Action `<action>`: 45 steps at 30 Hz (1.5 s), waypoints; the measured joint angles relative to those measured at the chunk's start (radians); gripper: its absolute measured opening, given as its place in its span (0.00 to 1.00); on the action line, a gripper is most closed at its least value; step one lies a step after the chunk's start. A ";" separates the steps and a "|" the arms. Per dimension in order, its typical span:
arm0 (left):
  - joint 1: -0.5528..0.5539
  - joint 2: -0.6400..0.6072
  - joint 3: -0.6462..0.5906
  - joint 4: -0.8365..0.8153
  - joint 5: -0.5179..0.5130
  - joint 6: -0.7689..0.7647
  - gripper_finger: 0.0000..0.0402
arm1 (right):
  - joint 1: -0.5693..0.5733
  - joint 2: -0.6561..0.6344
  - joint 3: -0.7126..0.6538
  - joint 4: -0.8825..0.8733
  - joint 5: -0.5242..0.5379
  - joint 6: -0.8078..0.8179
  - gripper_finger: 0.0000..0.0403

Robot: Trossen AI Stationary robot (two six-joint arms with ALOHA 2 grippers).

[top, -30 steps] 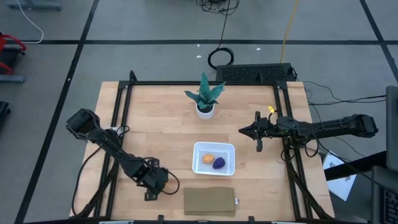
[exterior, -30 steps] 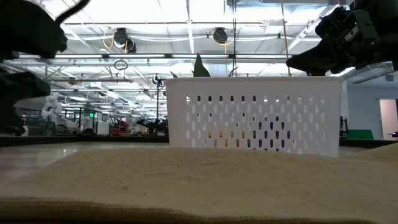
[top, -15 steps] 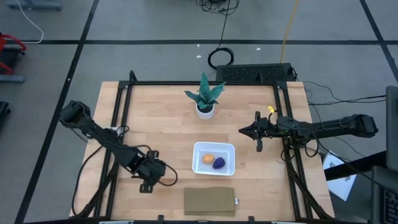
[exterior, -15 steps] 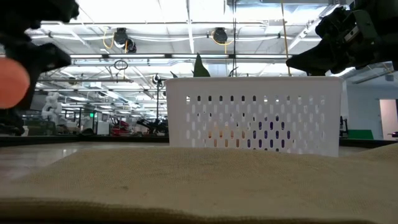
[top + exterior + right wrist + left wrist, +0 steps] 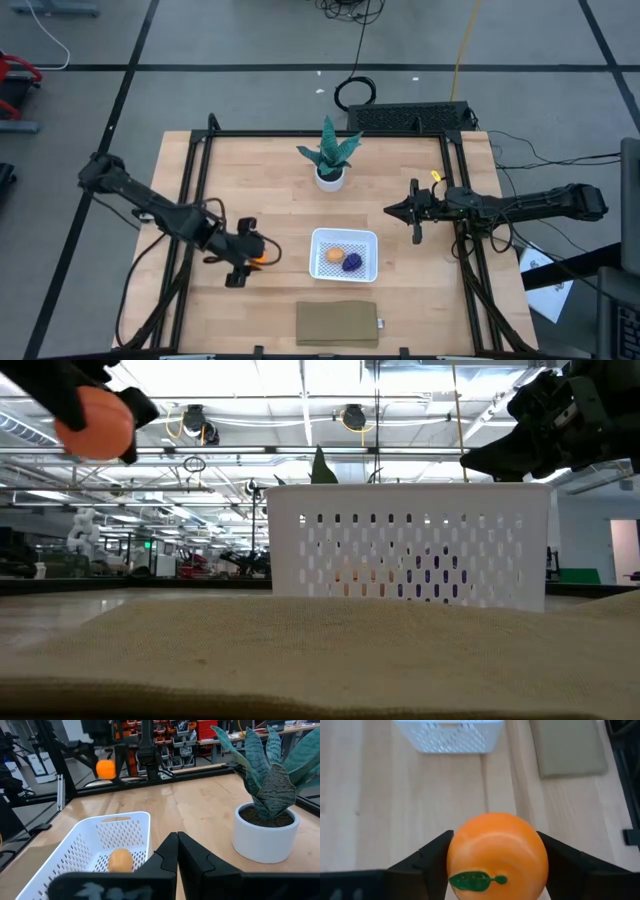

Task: Pick and placing Produce into tupperware
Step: Put the orange in the white bin

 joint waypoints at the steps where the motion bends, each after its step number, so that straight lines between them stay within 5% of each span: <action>1: 0.013 -0.012 0.000 0.000 0.000 0.016 0.60 | 0.000 0.000 0.000 0.000 0.000 -0.005 0.00; 7: 0.093 -0.081 0.000 0.015 0.000 0.092 0.57 | 0.000 0.000 0.000 0.000 0.000 -0.009 0.00; 14: 0.166 -0.146 0.000 0.118 0.052 0.210 0.65 | 0.000 0.000 0.000 0.000 0.000 -0.013 0.00; 22: 0.254 -0.160 0.000 0.125 0.065 0.260 0.57 | 0.000 0.000 0.000 0.000 0.000 -0.017 0.00; 30: 0.304 -0.088 0.001 0.200 0.056 0.178 0.66 | 0.000 0.003 0.000 0.000 0.000 -0.016 0.00; 35: 0.307 0.004 0.003 0.278 0.101 0.164 0.62 | 0.000 0.012 0.000 -0.003 0.000 -0.010 0.00; 40: 0.307 0.114 0.074 0.266 0.121 0.184 0.57 | 0.000 0.020 0.000 -0.005 0.000 -0.010 0.00; 45: 0.307 0.223 0.186 0.225 0.141 0.265 0.62 | 0.000 0.021 0.000 -0.003 0.000 -0.010 0.00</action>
